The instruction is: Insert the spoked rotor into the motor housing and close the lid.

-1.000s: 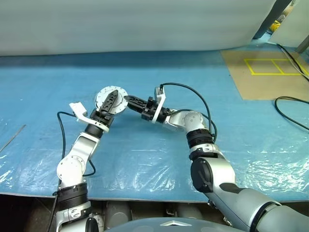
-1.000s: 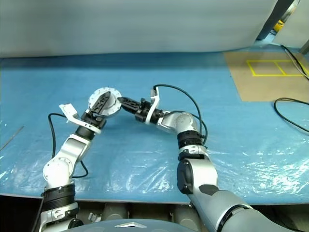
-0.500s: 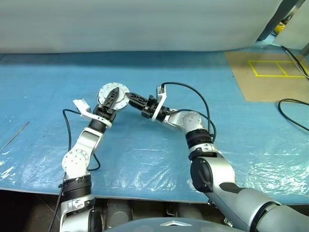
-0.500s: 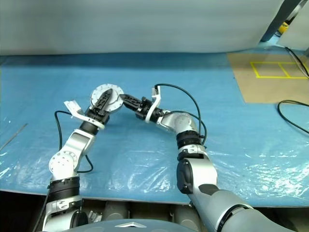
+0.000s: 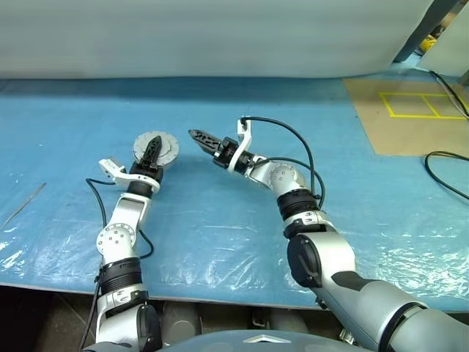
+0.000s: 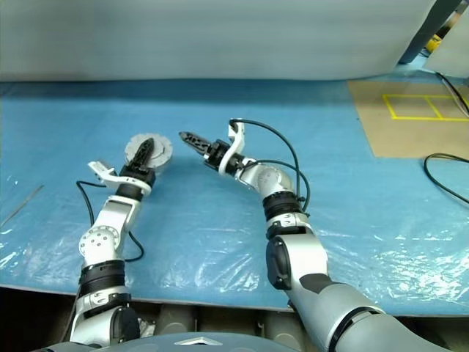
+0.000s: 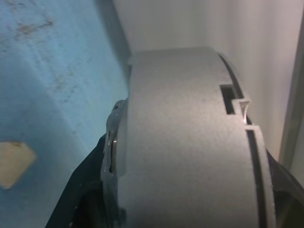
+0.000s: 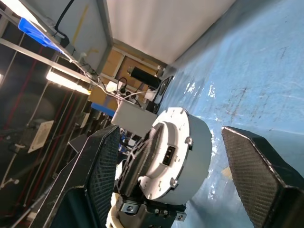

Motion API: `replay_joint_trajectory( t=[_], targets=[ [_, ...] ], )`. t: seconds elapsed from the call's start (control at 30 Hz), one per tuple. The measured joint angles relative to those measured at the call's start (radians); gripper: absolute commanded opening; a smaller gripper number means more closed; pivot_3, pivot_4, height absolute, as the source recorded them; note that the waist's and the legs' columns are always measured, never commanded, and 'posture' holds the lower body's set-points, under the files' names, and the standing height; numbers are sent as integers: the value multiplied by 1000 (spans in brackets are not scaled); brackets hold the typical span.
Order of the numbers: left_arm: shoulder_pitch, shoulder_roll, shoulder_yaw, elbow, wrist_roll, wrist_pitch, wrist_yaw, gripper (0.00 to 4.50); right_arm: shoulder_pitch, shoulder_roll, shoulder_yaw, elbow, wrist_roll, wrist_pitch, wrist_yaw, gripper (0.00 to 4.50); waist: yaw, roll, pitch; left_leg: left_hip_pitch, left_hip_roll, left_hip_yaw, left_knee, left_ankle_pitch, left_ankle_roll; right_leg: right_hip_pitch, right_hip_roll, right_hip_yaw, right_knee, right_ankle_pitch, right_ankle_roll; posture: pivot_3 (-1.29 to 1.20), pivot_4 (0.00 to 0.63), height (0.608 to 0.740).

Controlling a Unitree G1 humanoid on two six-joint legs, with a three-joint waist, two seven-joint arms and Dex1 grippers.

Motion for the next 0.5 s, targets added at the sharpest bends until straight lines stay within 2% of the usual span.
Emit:
replay_joint_trajectory(
  t=[0.2,0.4,0.5],
  targets=[
    [-48,58,62,188,117,-149,-44,2818,11,-19,24,-14,-24,-1,28,3593,-3,0,0,1,0,-1,1,0,0,0,0,0,1,1,1,0,150,740],
    [-126,115,174,369,173,-322,-93,2818,87,-43,175,-169,-111,-29,97,3593,2,-1,0,-1,0,-3,2,1,1,0,0,-1,1,1,1,0,150,740],
    [-161,135,223,443,179,-382,-113,2818,123,-53,204,-239,-112,-24,104,3593,4,-2,0,-2,-1,-3,2,0,0,0,-1,-1,1,2,2,0,150,740]
  ],
)
